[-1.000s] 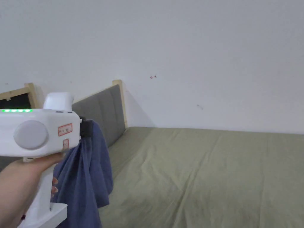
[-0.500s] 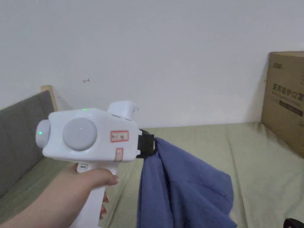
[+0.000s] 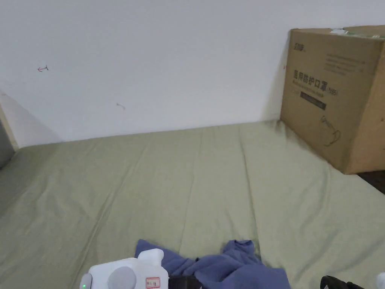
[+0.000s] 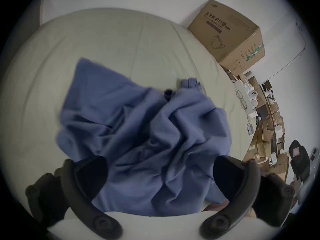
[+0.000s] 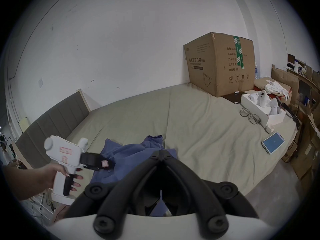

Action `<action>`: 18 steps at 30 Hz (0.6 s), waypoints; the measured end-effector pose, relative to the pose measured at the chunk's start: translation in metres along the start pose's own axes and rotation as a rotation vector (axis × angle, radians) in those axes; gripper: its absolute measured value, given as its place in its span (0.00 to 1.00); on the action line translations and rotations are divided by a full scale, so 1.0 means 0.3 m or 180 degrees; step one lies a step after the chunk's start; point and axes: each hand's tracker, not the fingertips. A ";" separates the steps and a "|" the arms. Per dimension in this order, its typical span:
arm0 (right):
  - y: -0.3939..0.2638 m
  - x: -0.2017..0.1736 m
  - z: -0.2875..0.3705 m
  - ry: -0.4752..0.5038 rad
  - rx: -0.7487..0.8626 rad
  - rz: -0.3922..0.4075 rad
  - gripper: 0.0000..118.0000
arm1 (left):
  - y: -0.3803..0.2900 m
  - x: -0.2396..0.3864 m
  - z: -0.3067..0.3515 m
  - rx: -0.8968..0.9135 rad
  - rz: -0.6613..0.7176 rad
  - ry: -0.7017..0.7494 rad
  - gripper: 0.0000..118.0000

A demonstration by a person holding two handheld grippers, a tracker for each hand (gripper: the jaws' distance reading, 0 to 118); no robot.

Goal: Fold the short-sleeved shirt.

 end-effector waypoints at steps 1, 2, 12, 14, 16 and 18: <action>0.002 -0.006 -0.001 0.0006 -0.0002 0.0004 0.00 | 0.024 0.003 0.057 0.0114 -0.0059 0.0016 0.96; 0.007 -0.017 -0.001 0.0019 0.0001 0.0007 0.00 | 0.047 0.008 0.129 0.0198 -0.0112 0.0033 0.96; 0.057 -0.151 0.079 0.0163 0.0704 0.0296 0.00 | -0.346 0.109 0.794 0.2870 -0.0578 0.0741 0.01; 0.047 -0.174 0.089 0.0161 0.0923 0.0324 0.00 | -0.433 0.120 0.805 0.3050 -0.0641 0.1097 0.01; 0.031 -0.194 0.096 0.0130 0.1148 0.0360 0.00 | -0.513 0.122 0.810 0.3267 -0.0585 0.1139 0.01; 0.015 -0.214 0.102 0.0001 0.1318 0.0427 0.00 | -0.580 0.130 0.799 0.3517 -0.0533 0.1290 0.01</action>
